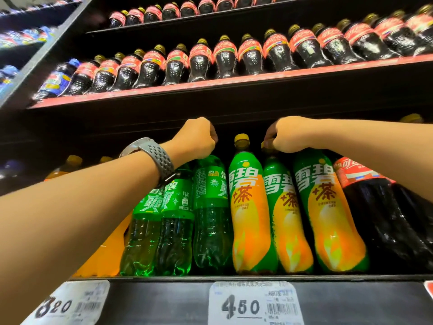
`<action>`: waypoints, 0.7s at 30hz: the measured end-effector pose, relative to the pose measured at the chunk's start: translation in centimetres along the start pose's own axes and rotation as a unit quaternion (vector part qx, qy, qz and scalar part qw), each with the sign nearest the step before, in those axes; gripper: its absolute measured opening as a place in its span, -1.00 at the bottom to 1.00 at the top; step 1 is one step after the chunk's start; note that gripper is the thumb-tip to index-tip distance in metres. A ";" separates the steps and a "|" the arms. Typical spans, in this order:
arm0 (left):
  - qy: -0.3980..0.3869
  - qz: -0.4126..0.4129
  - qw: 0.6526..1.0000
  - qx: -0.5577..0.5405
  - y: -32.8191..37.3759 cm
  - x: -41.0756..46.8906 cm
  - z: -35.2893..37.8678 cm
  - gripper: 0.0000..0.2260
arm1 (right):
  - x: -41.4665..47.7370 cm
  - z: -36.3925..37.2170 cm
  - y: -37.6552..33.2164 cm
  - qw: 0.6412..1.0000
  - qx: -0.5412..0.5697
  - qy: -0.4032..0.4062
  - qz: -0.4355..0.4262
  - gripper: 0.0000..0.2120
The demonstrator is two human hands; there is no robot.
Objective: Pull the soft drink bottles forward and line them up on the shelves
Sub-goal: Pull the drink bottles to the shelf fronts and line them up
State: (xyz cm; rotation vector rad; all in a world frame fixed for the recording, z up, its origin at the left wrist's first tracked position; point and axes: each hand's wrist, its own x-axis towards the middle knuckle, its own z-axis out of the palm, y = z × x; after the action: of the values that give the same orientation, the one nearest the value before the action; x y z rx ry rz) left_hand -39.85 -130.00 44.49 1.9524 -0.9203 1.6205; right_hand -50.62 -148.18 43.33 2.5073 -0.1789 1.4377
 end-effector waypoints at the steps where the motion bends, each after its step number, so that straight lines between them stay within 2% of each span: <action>1: -0.009 0.005 1.000 0.000 0.0 0.1 -0.2 -0.82 | 0.0 0.0 0.0 1.000 -0.001 0.000 0.003 -0.65; 9: -0.067 0.026 0.993 -0.095 -0.7 -0.3 -0.5 -0.84 | 0.2 -0.1 -0.5 0.999 0.003 0.009 0.032 -0.66; 13: -0.087 0.035 0.988 -0.122 -0.8 -0.3 -0.6 -0.80 | 0.5 -0.7 -1.5 0.989 0.059 0.135 0.004 -0.77; 15: -0.089 0.037 0.990 -0.106 -0.9 -0.2 -0.7 -0.79 | 0.7 -0.9 -2.9 0.981 0.087 0.168 -0.034 -0.78; 21: -0.065 0.059 0.994 -0.062 -1.3 -0.6 -1.3 -0.80 | 1.9 -0.2 -7.6 0.984 0.071 0.123 -0.108 -0.63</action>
State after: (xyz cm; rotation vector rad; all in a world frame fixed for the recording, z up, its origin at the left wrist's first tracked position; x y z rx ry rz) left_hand -39.87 -128.09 44.27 1.9675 -1.1798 1.4737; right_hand -48.04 -140.75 43.92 2.3367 0.2412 1.6997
